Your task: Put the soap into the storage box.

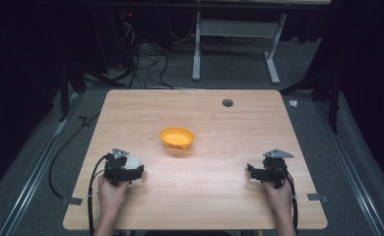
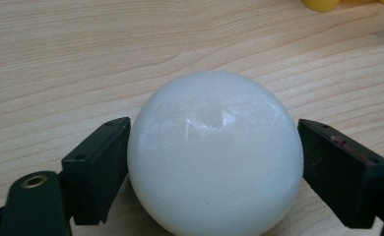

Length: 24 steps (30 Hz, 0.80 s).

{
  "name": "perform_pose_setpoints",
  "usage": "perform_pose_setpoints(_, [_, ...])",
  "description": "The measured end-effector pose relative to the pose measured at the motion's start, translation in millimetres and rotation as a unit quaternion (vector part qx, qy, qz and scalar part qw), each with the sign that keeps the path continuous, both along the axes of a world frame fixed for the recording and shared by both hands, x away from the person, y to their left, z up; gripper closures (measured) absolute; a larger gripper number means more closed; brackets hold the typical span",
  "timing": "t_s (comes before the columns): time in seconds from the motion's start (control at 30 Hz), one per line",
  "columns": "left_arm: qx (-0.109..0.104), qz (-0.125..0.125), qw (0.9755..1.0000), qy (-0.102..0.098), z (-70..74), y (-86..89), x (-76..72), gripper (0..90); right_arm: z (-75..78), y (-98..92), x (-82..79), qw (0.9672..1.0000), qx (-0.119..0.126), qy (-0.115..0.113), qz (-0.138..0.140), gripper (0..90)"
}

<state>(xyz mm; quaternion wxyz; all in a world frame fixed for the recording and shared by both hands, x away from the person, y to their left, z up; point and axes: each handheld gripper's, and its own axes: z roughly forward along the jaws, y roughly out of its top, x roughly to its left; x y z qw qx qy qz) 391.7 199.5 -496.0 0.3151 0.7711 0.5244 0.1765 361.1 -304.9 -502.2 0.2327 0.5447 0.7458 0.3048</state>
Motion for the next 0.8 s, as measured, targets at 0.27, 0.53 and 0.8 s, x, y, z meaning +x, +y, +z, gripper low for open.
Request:
perform_pose_setpoints(0.27, [0.007,-0.003,1.0000,0.002,-1.7,0.2,1.1,22.7,0.0,0.0,0.0,1.0000,0.000,0.000,0.000,18.9])
perform_pose_setpoints(0.53, [0.005,-0.005,1.0000,0.002,-1.4,1.6,2.1,23.2,0.0,0.0,0.0,1.0000,0.000,0.000,0.000,18.8])
perform_pose_setpoints(0.8, [-0.009,-0.010,0.9999,-0.003,5.1,2.4,1.4,23.3,-0.1,-0.1,0.1,1.0000,0.001,-0.001,0.000,18.9])
